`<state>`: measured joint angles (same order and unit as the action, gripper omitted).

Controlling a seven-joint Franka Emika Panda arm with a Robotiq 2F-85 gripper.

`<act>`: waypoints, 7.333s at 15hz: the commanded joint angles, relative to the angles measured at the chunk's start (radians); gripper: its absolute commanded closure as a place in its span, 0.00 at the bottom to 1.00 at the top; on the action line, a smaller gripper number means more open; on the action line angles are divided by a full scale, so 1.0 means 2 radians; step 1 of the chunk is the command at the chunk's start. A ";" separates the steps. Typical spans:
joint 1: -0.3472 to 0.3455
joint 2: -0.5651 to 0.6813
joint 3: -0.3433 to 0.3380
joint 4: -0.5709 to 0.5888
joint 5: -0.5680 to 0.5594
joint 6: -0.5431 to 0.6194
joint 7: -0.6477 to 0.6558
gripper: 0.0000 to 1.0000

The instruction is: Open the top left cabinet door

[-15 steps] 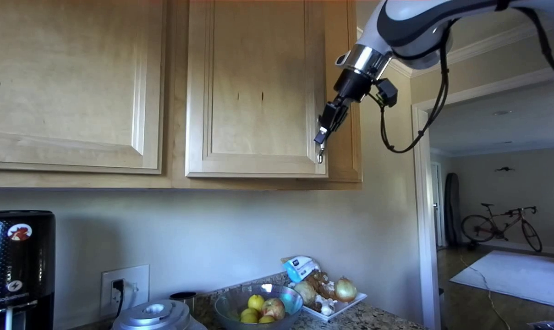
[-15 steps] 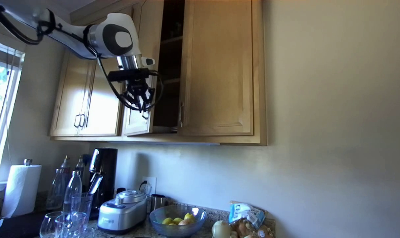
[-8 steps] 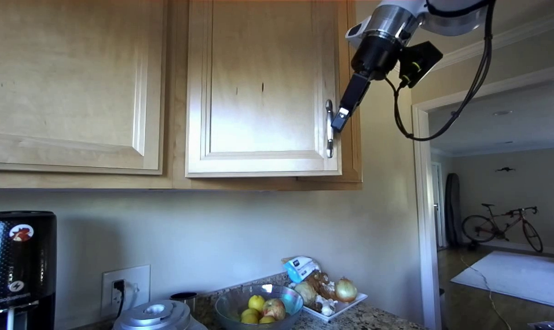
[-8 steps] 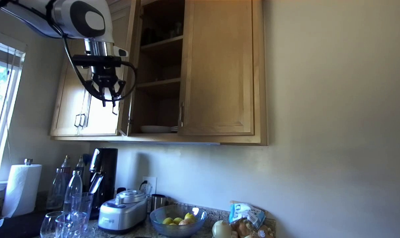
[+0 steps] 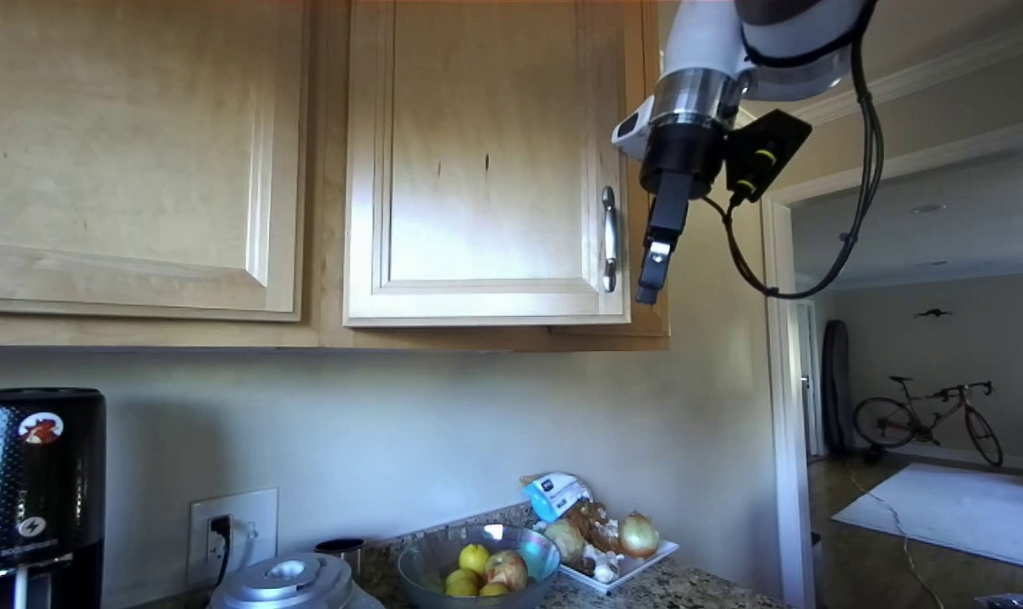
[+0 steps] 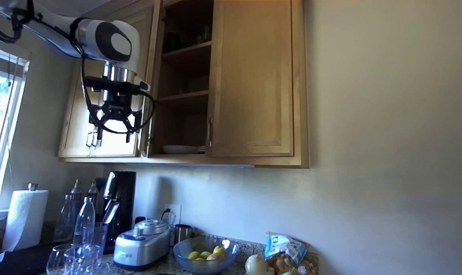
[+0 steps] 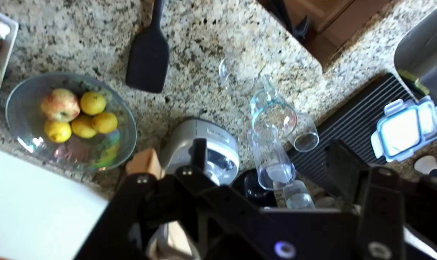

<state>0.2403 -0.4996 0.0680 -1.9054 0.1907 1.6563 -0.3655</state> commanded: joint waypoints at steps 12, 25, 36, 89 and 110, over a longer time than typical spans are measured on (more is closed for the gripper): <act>-0.091 0.061 -0.016 0.007 -0.062 -0.058 0.131 0.00; -0.130 0.041 -0.032 0.031 -0.085 0.092 0.207 0.00; -0.148 0.149 -0.051 0.070 -0.055 0.237 0.271 0.00; -0.119 0.111 0.029 0.049 -0.150 0.354 0.371 0.00; -0.112 0.193 0.016 0.139 -0.129 0.342 0.357 0.87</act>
<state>0.0048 -0.1278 0.1059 -1.6569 -0.0714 2.3430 0.3404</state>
